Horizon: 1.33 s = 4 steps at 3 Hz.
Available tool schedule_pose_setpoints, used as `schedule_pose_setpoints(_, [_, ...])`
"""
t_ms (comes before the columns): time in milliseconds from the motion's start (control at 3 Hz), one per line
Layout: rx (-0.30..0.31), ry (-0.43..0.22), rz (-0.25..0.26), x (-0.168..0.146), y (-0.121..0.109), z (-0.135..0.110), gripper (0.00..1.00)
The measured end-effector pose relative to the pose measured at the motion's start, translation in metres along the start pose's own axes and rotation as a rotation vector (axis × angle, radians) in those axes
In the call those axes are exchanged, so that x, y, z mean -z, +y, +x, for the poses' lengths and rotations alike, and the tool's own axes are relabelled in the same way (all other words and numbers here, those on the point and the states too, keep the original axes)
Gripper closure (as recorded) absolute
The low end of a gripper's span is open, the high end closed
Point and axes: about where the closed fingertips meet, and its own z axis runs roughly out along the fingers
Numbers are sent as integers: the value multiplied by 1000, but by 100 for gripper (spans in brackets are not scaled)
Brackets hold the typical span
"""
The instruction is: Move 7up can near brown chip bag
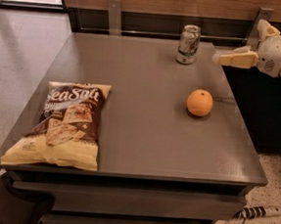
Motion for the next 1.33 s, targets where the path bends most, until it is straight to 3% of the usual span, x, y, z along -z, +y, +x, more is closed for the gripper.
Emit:
schedule_pose_setpoints(333, [-11,3,-6,-5,1,2,0])
schedule_pose_setpoints(667, [-23,56,-4,-16,3,11,0])
schedule_pose_setpoints(1000, [-27,150,15,-40,9,27,0])
schedule_pose_setpoints(1333, [-47,191,19,-63,18,43,0])
